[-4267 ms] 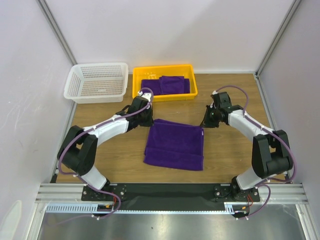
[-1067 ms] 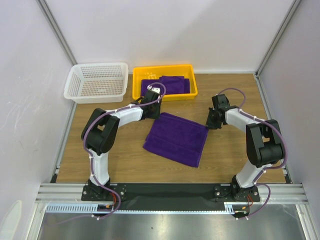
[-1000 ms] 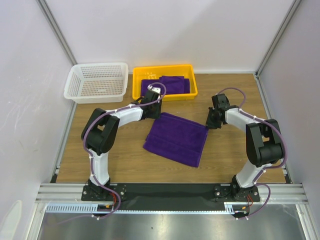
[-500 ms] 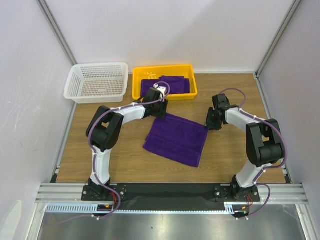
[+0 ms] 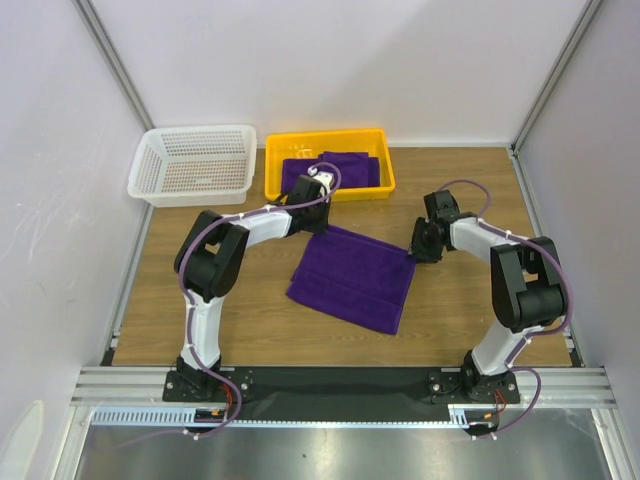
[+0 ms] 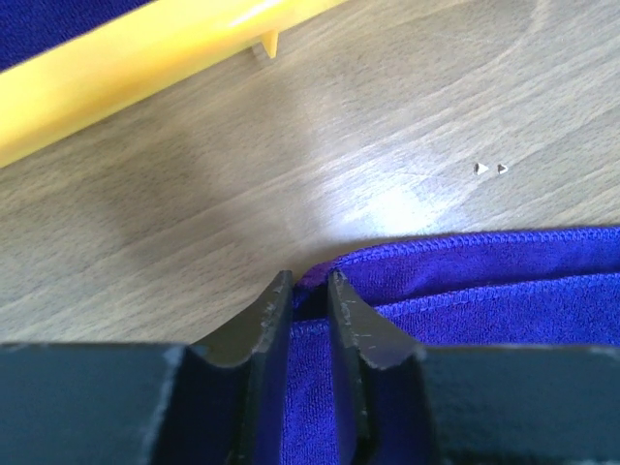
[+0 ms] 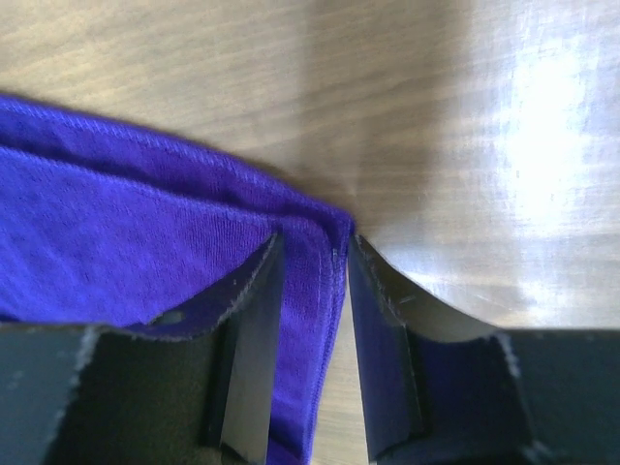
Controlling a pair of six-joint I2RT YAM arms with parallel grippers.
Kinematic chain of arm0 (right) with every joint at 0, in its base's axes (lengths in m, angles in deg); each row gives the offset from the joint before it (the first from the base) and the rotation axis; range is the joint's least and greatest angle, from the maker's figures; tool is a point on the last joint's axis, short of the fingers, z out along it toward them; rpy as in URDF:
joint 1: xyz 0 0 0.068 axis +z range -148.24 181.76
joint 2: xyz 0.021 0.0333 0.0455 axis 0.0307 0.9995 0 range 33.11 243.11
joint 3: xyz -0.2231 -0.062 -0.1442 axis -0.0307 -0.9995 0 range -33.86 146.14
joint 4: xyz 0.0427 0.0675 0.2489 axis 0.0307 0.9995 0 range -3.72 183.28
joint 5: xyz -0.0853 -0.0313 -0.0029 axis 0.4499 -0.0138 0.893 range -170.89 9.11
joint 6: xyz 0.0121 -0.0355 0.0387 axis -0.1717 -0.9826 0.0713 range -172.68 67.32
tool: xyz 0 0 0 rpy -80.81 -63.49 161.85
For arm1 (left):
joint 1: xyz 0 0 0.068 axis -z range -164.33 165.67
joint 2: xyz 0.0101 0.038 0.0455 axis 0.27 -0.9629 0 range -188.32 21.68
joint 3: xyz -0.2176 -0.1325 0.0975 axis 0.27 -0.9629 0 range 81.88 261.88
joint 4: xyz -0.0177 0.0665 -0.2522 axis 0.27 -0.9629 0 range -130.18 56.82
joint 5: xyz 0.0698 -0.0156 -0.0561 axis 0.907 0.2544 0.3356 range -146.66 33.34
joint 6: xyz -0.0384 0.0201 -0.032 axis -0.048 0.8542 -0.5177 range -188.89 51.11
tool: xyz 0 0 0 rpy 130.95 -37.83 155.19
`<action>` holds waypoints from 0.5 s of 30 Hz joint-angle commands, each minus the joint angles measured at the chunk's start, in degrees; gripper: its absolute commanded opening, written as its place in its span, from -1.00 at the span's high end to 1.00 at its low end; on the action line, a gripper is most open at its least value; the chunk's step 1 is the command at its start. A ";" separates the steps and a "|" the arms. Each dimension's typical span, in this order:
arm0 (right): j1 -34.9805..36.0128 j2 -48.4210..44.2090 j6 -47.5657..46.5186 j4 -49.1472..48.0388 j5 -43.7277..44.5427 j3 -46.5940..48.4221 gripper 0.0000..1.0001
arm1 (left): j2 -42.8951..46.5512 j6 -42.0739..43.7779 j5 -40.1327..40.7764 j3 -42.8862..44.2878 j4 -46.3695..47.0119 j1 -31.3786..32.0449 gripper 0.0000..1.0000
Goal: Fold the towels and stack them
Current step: Fold the towel
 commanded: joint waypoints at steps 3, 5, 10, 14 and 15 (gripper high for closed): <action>-0.19 1.45 0.72 -2.37 -0.89 -1.18 0.25 | -0.07 0.50 -2.02 -1.22 0.64 0.13 0.62; -0.28 1.71 0.72 -2.72 -0.89 -1.53 0.27 | 0.01 0.32 -2.11 -1.22 0.64 0.13 0.76; -0.28 1.89 0.45 -2.55 -0.71 -2.15 0.50 | 0.46 0.50 -2.11 -1.92 1.17 0.13 0.99; -0.19 1.89 0.28 -3.60 -0.72 -2.24 0.84 | 1.42 0.41 -2.72 -2.89 2.40 0.13 0.99; -0.28 2.15 0.36 -3.78 -0.89 -2.06 0.99 | 1.60 0.32 -3.25 -2.98 2.40 0.13 0.99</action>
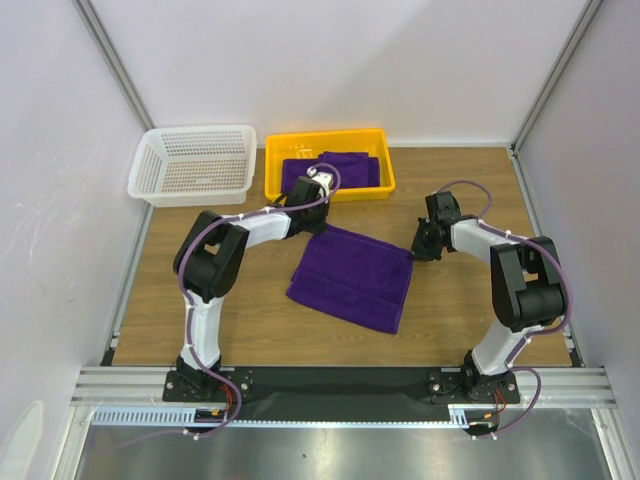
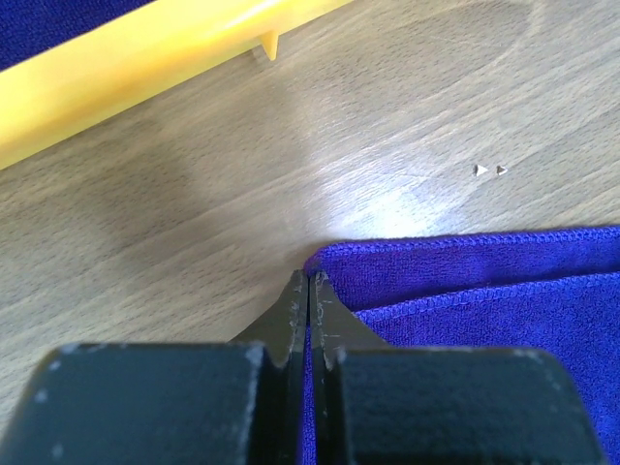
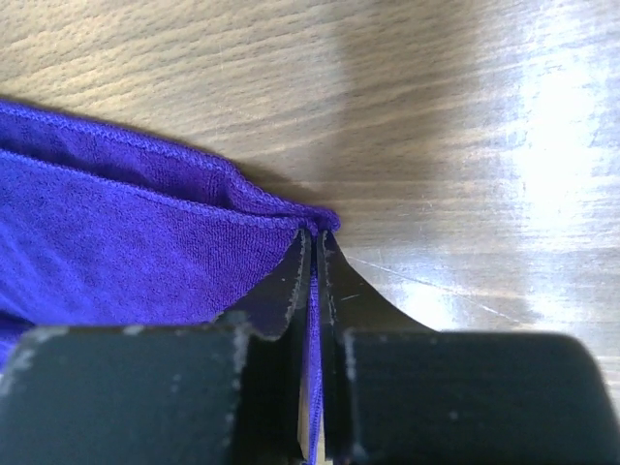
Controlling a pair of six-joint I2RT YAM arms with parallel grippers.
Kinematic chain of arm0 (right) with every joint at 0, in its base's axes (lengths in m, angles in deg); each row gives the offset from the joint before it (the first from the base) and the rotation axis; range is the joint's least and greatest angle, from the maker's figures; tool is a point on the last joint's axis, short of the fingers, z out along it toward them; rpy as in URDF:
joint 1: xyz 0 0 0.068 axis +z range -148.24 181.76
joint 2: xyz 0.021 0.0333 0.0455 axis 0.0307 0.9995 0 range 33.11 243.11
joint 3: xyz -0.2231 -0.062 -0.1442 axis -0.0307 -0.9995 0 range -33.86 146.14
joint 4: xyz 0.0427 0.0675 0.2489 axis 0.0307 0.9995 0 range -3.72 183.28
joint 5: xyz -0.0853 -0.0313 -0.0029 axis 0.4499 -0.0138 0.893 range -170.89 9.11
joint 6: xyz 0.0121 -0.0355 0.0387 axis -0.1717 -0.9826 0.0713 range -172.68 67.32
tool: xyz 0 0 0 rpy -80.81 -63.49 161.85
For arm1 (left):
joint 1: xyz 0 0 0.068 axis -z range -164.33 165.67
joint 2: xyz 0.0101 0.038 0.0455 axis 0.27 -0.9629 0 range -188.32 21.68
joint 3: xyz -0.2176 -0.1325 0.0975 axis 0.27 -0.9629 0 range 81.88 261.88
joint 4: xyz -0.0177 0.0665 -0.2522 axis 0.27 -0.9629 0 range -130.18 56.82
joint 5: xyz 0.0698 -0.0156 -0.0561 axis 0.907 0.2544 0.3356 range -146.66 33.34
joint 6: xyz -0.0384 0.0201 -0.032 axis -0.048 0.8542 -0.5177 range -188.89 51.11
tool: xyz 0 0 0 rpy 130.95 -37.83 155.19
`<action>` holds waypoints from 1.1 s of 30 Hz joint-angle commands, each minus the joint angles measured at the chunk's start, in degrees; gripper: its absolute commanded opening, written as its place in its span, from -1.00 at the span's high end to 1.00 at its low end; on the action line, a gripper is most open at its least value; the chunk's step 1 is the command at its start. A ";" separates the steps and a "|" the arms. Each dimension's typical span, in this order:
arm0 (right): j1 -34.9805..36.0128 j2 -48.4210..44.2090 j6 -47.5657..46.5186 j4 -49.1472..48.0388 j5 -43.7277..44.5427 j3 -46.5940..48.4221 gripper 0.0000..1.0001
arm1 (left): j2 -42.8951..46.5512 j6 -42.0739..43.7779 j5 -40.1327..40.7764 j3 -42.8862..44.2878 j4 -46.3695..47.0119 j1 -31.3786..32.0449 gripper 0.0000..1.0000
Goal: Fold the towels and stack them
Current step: Fold the towel
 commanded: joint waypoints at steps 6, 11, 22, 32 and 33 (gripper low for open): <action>0.10 -0.98 0.61 -2.01 -1.03 -0.05 1.00 | 4.50 -0.47 -3.76 -1.89 0.04 0.21 0.99; 0.10 -6.60 1.31 -1.31 -1.99 3.55 1.00 | 10.81 -0.82 -3.50 -3.55 0.30 0.21 0.99; 2.38 -22.33 1.58 4.83 -1.56 15.06 1.00 | 31.73 -3.72 0.72 -5.05 -3.56 0.21 1.00; 6.86 -32.45 -0.79 12.39 2.31 26.30 1.00 | 51.06 -4.78 5.03 -5.50 -11.29 0.21 0.99; 7.30 -32.80 -1.23 13.88 2.75 27.45 1.00 | 51.95 -5.30 5.12 -4.97 -12.60 0.21 0.99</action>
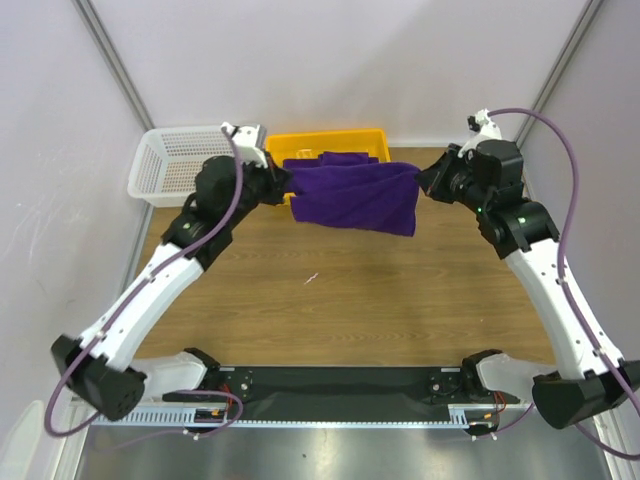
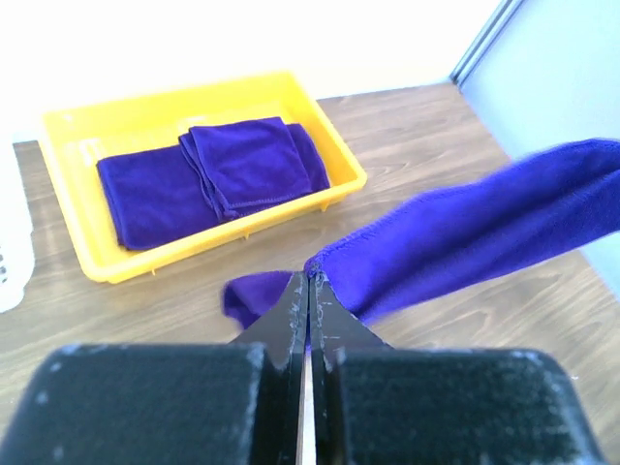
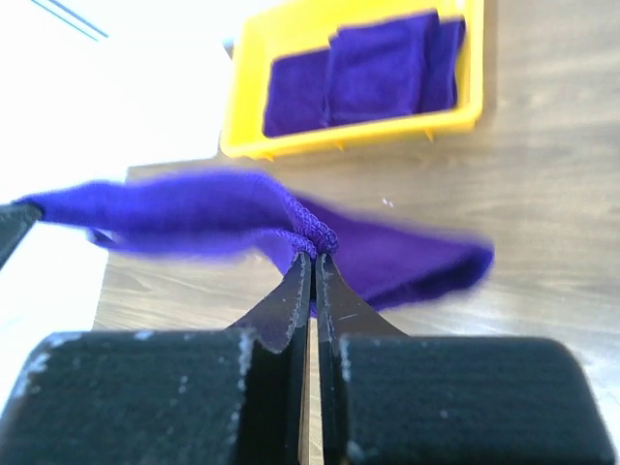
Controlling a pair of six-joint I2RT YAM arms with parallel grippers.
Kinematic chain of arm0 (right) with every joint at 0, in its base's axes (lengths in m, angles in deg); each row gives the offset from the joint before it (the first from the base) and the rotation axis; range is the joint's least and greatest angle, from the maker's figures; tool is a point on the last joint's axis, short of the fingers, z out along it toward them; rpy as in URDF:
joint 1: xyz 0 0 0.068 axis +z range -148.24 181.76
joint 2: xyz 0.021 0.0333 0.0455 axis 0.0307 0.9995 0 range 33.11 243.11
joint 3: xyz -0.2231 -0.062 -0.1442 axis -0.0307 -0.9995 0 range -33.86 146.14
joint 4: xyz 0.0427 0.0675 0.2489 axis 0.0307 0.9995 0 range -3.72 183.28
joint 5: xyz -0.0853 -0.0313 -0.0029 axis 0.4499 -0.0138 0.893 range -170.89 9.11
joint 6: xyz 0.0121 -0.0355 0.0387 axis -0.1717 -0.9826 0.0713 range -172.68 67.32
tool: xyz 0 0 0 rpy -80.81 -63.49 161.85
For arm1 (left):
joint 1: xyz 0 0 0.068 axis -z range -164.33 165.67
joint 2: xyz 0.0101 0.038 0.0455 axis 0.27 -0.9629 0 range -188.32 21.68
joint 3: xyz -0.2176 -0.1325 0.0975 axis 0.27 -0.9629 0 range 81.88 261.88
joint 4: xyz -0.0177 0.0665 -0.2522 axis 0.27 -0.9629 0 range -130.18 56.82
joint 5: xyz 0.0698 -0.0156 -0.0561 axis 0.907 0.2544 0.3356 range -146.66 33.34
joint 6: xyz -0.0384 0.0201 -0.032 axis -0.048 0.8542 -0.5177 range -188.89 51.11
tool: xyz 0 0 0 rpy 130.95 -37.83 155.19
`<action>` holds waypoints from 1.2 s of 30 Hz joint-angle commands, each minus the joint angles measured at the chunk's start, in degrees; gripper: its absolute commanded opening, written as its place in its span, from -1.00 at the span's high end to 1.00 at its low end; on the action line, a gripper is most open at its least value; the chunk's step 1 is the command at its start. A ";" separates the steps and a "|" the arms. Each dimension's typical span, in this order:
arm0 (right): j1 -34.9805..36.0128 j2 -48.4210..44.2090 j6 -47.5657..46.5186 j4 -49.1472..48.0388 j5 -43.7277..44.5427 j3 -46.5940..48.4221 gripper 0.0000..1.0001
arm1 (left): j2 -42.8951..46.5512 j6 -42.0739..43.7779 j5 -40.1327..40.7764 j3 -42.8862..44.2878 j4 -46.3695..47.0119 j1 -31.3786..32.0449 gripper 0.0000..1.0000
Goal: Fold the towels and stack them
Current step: Fold the towel
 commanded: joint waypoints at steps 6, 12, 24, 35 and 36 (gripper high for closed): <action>4.89 -2.99 -1.74 9.85 3.36 12.50 1.00 | 9.94 -5.84 -0.13 3.95 -14.94 0.26 0.99; 11.22 -7.12 0.63 14.34 4.86 15.14 1.00 | 18.74 -9.27 -2.40 5.26 -24.15 0.96 0.99; 14.48 -14.07 6.78 31.55 -0.15 21.12 1.00 | 30.26 -26.65 -9.28 3.86 -40.94 6.14 1.00; 14.13 -3.97 6.62 29.77 9.00 4.35 1.00 | 25.80 -32.49 -5.85 -21.53 -31.58 6.85 0.99; 13.86 -3.09 6.18 27.73 8.47 2.51 1.00 | 24.48 -32.22 -4.98 -22.76 -28.16 6.76 0.99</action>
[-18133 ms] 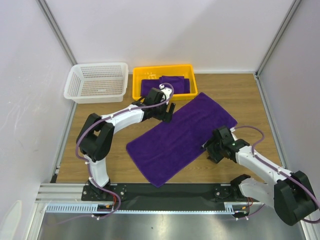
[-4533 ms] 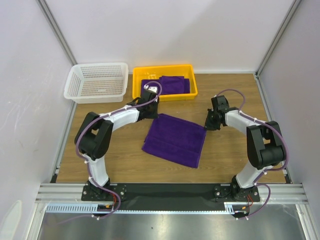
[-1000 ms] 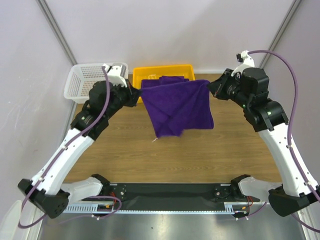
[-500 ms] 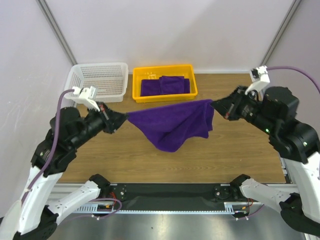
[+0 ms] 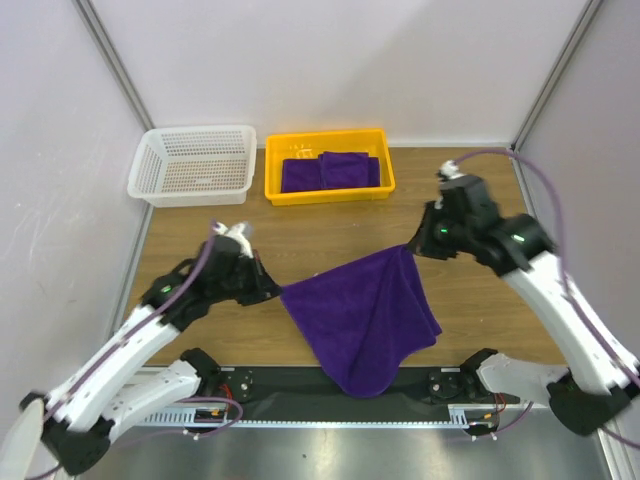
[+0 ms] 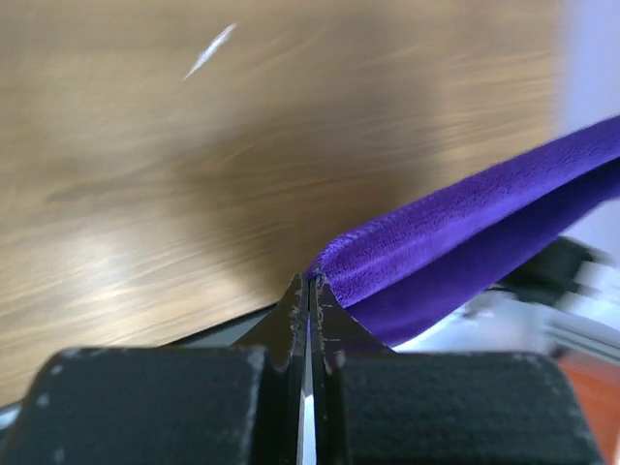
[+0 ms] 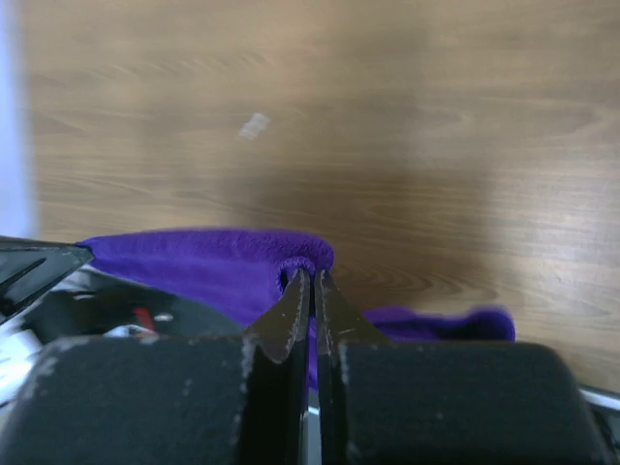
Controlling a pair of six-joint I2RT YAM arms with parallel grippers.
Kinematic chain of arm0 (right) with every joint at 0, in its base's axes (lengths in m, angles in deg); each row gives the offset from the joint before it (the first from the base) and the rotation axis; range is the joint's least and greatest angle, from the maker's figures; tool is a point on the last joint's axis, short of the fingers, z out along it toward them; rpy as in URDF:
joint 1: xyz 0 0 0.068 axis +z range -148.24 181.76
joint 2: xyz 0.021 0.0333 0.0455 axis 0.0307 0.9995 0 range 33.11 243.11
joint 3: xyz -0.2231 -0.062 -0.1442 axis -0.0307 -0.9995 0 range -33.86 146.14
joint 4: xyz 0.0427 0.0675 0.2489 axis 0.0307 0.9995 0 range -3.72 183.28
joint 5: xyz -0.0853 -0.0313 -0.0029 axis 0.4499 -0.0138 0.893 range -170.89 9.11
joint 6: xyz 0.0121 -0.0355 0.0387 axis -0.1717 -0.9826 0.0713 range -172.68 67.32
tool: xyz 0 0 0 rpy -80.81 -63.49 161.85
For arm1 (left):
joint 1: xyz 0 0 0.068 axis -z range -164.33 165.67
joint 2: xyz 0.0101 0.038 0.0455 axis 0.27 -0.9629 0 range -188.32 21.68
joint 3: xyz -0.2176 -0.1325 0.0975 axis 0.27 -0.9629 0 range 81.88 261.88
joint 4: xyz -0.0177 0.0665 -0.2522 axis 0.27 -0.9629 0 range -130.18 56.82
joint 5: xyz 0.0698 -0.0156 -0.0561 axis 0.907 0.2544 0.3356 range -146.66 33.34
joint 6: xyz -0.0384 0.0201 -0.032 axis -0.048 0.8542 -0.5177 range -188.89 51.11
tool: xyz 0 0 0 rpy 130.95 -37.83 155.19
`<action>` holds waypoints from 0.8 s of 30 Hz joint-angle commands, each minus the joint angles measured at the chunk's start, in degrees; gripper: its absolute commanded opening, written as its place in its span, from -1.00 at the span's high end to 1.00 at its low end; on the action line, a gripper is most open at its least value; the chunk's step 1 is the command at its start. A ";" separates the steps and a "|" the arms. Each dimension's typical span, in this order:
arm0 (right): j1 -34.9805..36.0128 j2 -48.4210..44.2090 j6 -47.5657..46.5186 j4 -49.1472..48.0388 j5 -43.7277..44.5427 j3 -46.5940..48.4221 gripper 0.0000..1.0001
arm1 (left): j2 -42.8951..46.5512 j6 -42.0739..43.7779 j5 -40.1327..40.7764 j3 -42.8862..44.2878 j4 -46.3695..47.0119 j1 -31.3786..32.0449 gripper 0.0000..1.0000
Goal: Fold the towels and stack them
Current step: Fold the towel
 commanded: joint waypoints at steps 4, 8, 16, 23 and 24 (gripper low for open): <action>-4.66 8.50 -4.37 -19.00 -2.99 -13.65 1.00 | -13.49 1.34 5.60 -8.80 17.25 -2.18 0.99; -9.85 15.52 -7.97 -34.80 -7.67 -20.43 1.00 | -24.84 7.04 10.09 -10.31 29.73 -5.61 0.99; -14.86 39.23 -16.85 -42.40 -10.22 -10.52 1.00 | -53.59 15.84 12.90 5.31 36.34 -10.53 0.99; -17.50 50.07 -18.88 -46.18 -9.43 -2.34 1.00 | -65.64 17.60 14.48 17.72 33.89 -12.65 0.99; -17.59 50.95 -19.06 -46.27 -7.95 -1.72 1.00 | -66.69 17.96 14.57 18.78 33.88 -12.91 0.99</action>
